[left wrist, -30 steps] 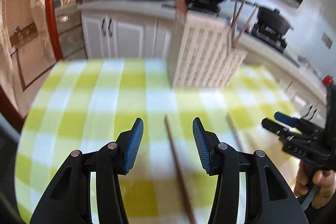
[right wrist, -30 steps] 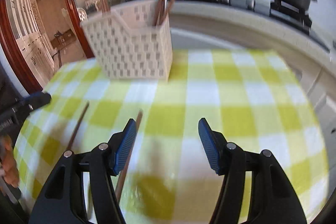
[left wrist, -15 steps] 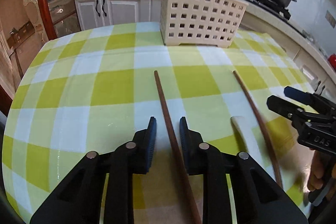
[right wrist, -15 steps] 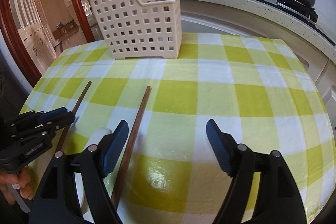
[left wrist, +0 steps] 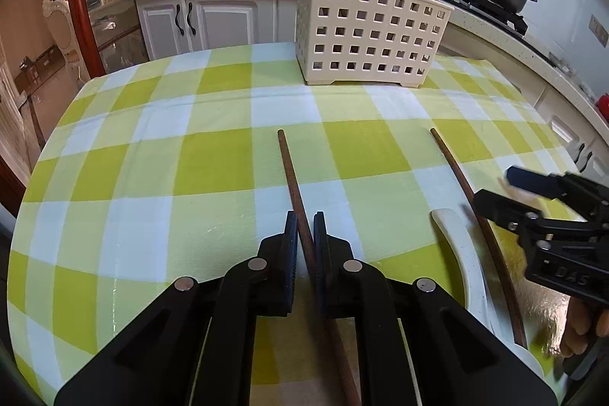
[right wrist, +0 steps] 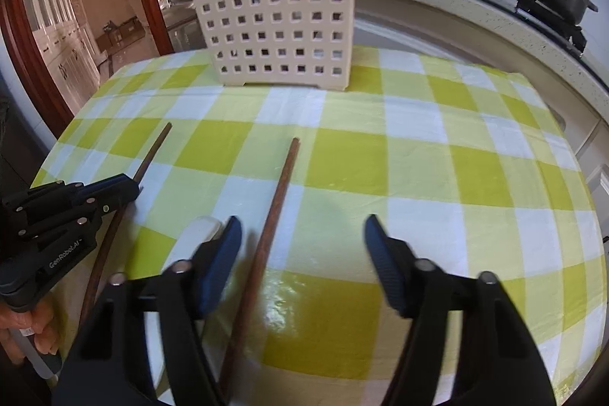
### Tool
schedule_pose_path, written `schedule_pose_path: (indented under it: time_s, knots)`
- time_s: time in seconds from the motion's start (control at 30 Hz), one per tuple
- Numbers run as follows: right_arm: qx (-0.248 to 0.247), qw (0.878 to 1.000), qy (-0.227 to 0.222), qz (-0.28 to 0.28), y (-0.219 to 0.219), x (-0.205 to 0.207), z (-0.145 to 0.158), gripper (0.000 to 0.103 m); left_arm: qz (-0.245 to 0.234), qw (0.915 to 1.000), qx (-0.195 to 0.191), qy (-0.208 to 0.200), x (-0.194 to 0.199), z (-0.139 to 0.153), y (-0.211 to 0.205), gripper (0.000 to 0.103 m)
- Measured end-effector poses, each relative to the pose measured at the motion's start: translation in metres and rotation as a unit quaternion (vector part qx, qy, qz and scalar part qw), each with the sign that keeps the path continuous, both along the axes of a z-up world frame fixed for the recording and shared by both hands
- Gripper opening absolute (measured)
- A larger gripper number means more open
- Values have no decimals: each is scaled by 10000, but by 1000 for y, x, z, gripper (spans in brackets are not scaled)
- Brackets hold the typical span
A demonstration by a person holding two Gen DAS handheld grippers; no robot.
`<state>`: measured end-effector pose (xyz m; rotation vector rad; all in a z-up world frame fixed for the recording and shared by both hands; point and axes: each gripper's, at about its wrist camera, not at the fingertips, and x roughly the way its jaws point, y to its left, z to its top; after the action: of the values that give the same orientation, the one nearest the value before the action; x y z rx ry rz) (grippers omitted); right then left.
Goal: Organize utensils
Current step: 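Close the left tool on a brown chopstick while the right tool grasps another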
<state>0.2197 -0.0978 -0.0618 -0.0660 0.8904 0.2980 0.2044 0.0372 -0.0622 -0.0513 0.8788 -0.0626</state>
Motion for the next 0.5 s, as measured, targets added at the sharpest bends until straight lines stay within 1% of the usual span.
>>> schedule_pose_path:
  time_s: [0.07, 0.13, 0.17, 0.23, 0.3, 0.37, 0.43, 0.5]
  knots:
    - [-72, 10000, 67, 3, 5, 2, -4, 46, 10, 10000, -32, -2, -1, 0, 1, 7]
    - [-188, 9998, 20, 1, 8, 1, -5, 41, 20, 10000, -53, -2, -1, 0, 2, 7]
    - [-255, 9997, -15, 26, 11, 1, -5, 34, 23, 10000, -56, -3, -2, 0, 2, 7]
    - [-226, 9997, -14, 55, 14, 1, -5, 26, 28, 10000, -50, -3, -2, 0, 2, 7]
    - [-240, 9996, -30, 127, 17, 1, -5, 13, 29, 10000, -47, -3, -2, 0, 2, 7]
    - [-208, 9996, -31, 201, 20, 0, -6, 9, 28, 10000, -51, -3, -2, 0, 2, 7]
    - [-221, 9995, -47, 222, 21, 0, -5, 8, 27, 10000, -56, 3, -2, 0, 2, 7]
    - [-114, 9996, -9, 242, 18, 2, -5, 7, 24, 10000, -59, 5, -3, -1, 2, 7]
